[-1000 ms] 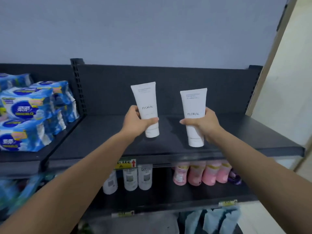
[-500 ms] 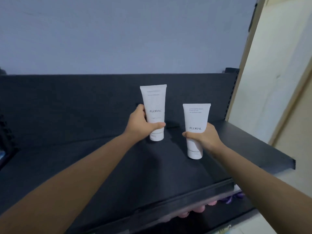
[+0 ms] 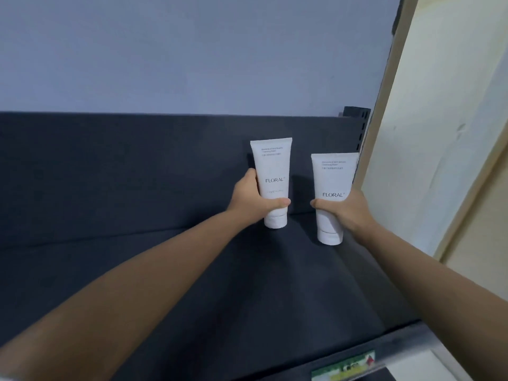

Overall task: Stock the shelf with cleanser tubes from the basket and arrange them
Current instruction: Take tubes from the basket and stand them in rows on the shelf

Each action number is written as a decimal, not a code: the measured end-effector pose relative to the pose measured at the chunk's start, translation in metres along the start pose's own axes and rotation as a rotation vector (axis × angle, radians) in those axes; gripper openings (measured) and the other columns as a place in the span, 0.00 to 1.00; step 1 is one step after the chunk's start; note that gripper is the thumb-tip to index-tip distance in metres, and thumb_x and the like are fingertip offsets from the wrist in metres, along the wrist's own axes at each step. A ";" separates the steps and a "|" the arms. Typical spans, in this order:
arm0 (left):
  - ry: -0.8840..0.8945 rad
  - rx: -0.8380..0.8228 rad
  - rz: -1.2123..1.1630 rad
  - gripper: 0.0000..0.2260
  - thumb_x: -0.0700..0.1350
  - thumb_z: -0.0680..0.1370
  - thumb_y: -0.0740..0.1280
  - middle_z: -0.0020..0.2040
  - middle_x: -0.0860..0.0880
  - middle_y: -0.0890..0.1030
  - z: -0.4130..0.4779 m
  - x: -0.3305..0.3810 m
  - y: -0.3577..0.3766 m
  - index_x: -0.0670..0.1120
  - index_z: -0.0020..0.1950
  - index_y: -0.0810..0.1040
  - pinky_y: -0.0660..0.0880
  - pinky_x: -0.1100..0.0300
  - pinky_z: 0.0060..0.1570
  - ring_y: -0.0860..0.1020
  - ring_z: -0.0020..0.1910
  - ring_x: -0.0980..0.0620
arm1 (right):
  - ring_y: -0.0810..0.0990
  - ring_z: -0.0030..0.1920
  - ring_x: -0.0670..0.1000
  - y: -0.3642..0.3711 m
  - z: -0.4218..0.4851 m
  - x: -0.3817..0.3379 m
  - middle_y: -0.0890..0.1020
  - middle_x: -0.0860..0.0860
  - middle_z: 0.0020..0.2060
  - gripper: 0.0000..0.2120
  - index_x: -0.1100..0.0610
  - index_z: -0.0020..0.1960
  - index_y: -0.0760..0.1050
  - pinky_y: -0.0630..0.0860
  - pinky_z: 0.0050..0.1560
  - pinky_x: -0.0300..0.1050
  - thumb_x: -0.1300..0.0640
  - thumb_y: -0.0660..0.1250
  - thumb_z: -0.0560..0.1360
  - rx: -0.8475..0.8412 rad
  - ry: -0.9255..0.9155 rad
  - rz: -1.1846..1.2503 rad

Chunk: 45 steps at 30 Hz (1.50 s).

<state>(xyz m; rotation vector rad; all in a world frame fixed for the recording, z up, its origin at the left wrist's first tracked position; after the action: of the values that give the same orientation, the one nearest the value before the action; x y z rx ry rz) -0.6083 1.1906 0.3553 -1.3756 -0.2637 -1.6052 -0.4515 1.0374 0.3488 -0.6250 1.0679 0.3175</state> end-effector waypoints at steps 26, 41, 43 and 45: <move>-0.099 0.079 0.268 0.31 0.53 0.64 0.79 0.55 0.52 0.79 0.057 0.007 0.153 0.46 0.61 0.69 0.78 0.51 0.52 0.78 0.53 0.53 | 0.79 0.52 0.44 -0.044 0.062 0.091 0.82 0.42 0.49 0.27 0.46 0.55 0.78 0.77 0.52 0.43 0.49 0.82 0.58 -0.568 -0.104 -0.178; -0.229 0.153 0.537 0.27 0.52 0.67 0.78 0.59 0.49 0.77 0.012 -0.006 0.055 0.46 0.61 0.72 0.74 0.58 0.51 0.75 0.50 0.52 | 0.73 0.53 0.49 -0.020 0.059 0.092 0.73 0.46 0.53 0.43 0.57 0.60 0.65 0.70 0.44 0.41 0.39 0.80 0.56 -0.358 0.032 -0.298; -0.243 0.162 0.614 0.27 0.57 0.68 0.76 0.59 0.51 0.77 -0.006 -0.003 0.038 0.49 0.62 0.73 0.73 0.57 0.50 0.75 0.52 0.52 | 0.75 0.53 0.51 -0.034 0.053 0.087 0.74 0.50 0.54 0.45 0.57 0.60 0.64 0.73 0.45 0.44 0.38 0.81 0.54 -0.270 0.032 -0.308; -0.246 0.173 0.704 0.28 0.62 0.69 0.73 0.60 0.53 0.77 -0.031 0.003 0.020 0.51 0.63 0.73 0.74 0.56 0.51 0.76 0.56 0.51 | 0.74 0.60 0.56 -0.051 0.039 0.076 0.72 0.55 0.61 0.50 0.60 0.67 0.62 0.75 0.56 0.51 0.40 0.81 0.55 -0.140 -0.001 -0.284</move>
<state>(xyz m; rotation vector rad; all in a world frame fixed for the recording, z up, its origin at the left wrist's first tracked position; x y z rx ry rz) -0.6126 1.1577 0.3397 -1.3301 -0.0446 -0.8169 -0.3615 1.0174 0.3112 -0.8917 0.9465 0.1452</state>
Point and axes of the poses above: each hand's wrist, its own z-axis towards the middle knuckle, its own y-axis out of the palm, x = y × z, the point moved 10 cm from there along z, towards the middle knuckle
